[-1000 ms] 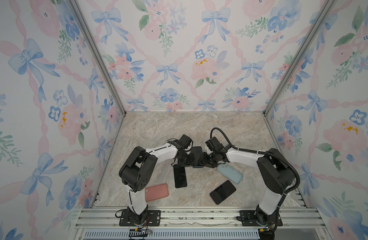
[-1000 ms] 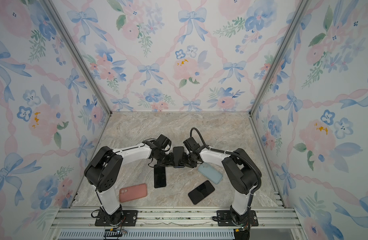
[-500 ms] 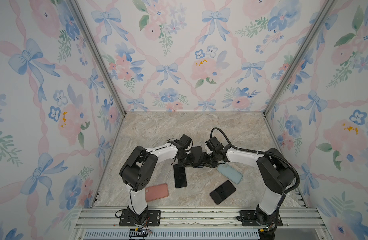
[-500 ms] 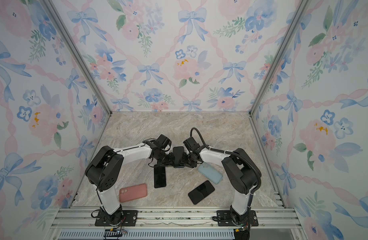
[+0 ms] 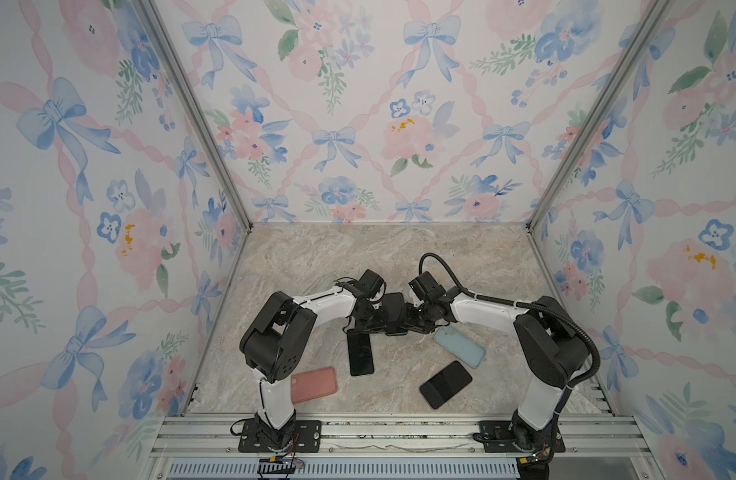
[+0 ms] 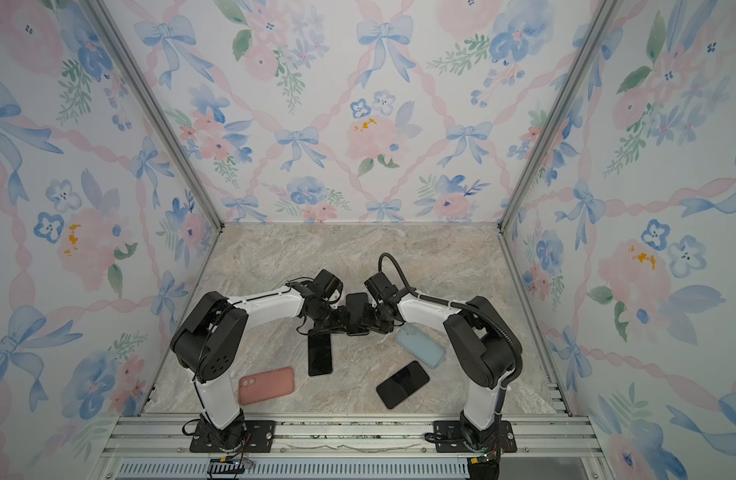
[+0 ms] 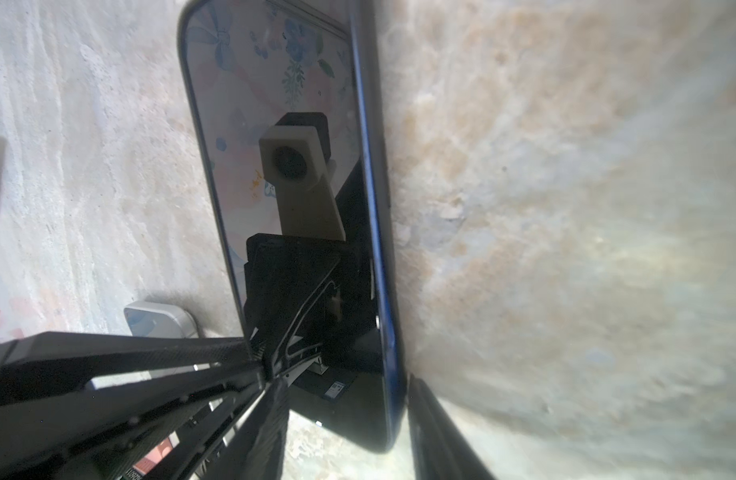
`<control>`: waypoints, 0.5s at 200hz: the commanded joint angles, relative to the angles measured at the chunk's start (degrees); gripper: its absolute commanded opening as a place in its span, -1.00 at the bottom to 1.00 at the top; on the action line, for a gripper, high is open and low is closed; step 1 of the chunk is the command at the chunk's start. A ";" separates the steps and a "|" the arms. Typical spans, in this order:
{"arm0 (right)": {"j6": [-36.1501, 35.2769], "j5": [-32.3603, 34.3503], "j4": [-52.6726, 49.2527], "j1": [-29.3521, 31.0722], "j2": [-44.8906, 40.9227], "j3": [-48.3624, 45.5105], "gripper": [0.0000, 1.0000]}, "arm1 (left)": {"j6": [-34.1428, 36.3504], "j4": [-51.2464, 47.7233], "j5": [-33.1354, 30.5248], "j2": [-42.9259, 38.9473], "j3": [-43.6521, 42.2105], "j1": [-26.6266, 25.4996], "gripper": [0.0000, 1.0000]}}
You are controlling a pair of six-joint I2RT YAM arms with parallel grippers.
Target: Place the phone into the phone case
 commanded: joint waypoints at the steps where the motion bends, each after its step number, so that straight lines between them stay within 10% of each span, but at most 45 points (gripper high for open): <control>1: -1.87 2.32 -3.23 0.56 -1.01 1.56 -0.03 | 1.56 -1.74 -1.79 1.26 -0.85 0.18 -0.62; 100: -6.03 5.00 -6.05 1.00 -1.53 2.61 -0.31 | 2.92 5.14 7.25 -3.11 -3.05 2.93 -0.36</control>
